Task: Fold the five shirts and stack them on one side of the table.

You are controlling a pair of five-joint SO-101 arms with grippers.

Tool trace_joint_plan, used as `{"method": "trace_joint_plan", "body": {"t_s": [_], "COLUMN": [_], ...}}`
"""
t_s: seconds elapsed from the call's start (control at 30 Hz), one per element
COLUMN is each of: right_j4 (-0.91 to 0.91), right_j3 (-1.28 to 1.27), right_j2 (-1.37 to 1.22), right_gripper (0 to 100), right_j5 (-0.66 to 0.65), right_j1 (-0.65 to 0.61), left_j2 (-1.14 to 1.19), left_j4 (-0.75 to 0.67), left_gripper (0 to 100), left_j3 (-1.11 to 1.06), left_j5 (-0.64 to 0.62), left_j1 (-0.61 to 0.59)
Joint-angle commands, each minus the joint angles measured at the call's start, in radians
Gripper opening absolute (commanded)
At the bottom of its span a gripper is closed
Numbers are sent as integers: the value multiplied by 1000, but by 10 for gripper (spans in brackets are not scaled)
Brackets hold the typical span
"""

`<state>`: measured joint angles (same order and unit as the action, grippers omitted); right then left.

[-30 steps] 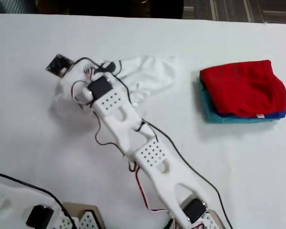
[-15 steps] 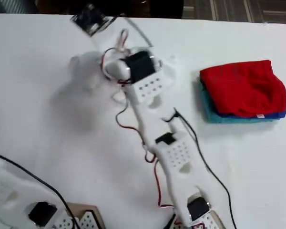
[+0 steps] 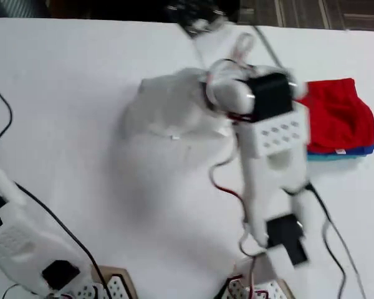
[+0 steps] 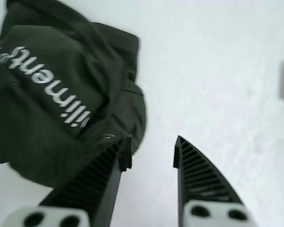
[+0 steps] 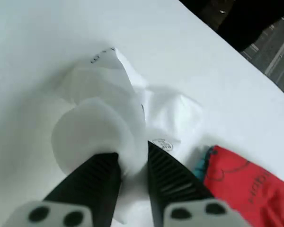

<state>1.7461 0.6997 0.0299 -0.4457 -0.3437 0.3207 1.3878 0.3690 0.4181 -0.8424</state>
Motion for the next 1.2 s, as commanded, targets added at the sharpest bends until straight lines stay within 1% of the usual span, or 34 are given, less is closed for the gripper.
{"method": "trace_joint_plan", "body": {"t_s": [0.0, 0.1, 0.17, 0.27, 0.33, 0.53, 0.63, 0.8, 0.97, 1.03, 1.17], "right_j4": [21, 12, -19, -74, -124, -326, -435, -524, -570, -572, -573], "right_j3": [-167, -302, -388, -494, -565, -761, -830, -896, -908, -908, -908], "right_j2": [196, 282, 331, 390, 417, 432, 432, 430, 430, 430, 430], "right_gripper": [19, 19, 19, 19, 19, 19, 19, 19, 19, 19, 19], "right_j5": [-64, -87, -87, -87, -87, -87, -87, -87, -87, -87, -86], "right_j1": [122, 186, 214, 246, 269, 366, 380, 381, 403, 410, 415], "left_j2": [-11, -11, -11, -14, -17, -18, -18, -37, -52, -52, -51], "left_j4": [-3, 35, 83, 160, 195, 198, 204, 224, 203, 143, -25], "left_gripper": [169, 169, 169, 169, 169, 169, 169, 169, 169, 169, 172], "left_j3": [-21, -50, -70, -101, -122, -197, -202, -211, -242, -266, -346], "left_j5": [-11, -8, -8, -3, 31, 52, 69, 80, 74, 57, -43], "left_j1": [66, 141, 212, 339, 436, 666, 763, 887, 1013, 1049, 1074]}}
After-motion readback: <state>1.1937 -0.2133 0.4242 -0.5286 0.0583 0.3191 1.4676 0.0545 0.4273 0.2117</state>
